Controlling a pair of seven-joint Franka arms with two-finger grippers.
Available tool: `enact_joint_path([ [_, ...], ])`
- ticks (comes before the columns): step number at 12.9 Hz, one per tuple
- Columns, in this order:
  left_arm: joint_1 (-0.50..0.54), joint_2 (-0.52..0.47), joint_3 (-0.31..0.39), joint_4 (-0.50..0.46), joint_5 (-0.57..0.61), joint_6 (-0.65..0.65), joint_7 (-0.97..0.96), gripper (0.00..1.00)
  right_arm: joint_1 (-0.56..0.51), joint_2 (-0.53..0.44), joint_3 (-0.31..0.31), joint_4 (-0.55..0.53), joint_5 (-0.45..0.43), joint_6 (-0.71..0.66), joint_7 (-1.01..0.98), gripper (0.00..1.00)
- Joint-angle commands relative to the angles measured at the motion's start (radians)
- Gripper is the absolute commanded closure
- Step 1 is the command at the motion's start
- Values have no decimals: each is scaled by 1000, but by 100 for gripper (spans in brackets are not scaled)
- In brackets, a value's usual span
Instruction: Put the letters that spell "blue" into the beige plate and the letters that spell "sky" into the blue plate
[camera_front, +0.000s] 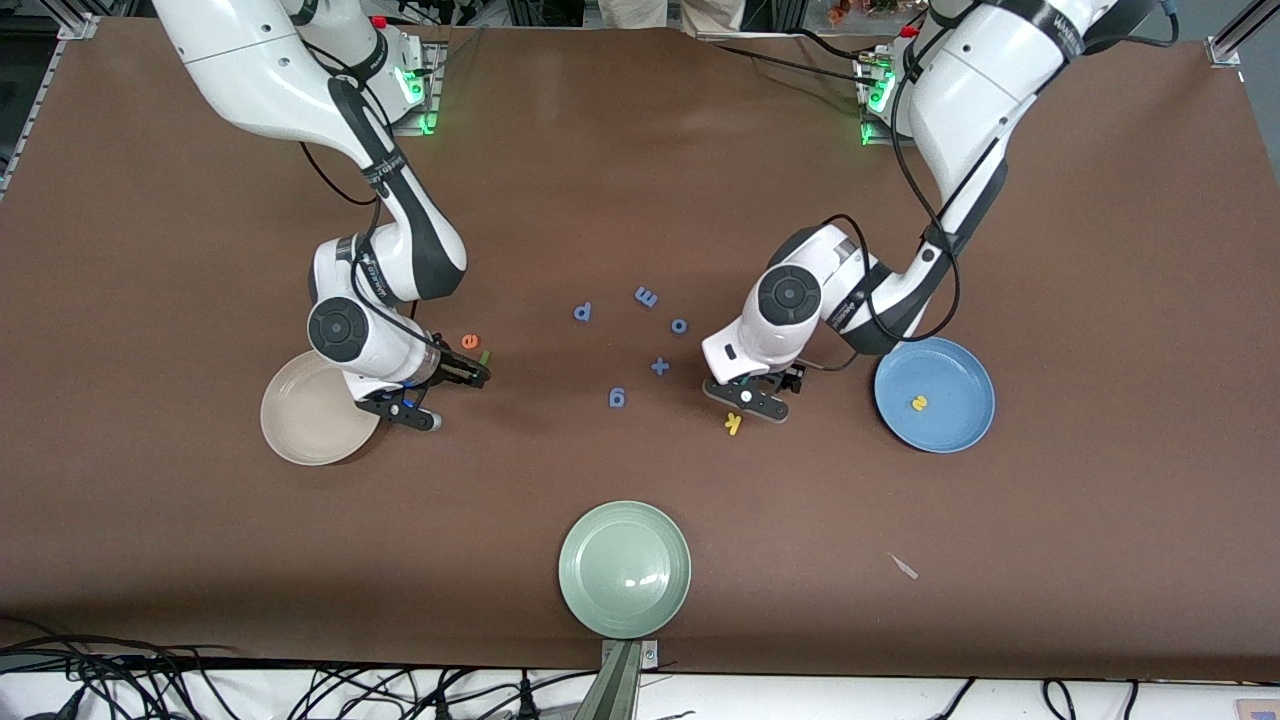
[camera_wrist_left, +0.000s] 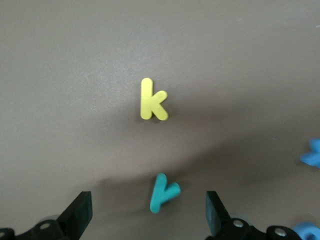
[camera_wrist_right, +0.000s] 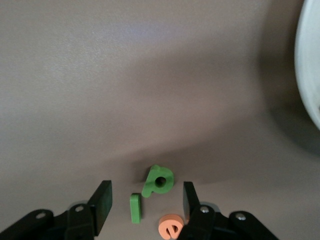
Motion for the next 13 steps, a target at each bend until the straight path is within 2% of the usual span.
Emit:
enact_joint_path([
  [1,6,34,-3,37,28,3,-7,0,3,0,-2,-14,1,16,17,35],
  [2,7,40,-3,35,33,35,-5,4,3,0,-1,-20,1,28,17,35],
  [4,-8,48,-1,23,34,64,-2,21,3,1,-1,-35,1,39,17,35],
  [7,-10,44,-3,18,34,64,-2,31,3,6,-1,-64,1,82,17,39],
  [8,-10,40,-3,15,33,61,-1,33,3,7,-1,-70,1,94,17,43],
  [10,-10,36,-4,11,33,55,-10,37,3,14,-1,-81,3,117,17,58],
  [12,-8,33,-6,-6,33,55,-10,40,3,11,-1,-80,1,113,17,79],
  [13,-8,28,-6,-11,33,55,-10,44,3,8,-1,-80,1,111,15,83],
])
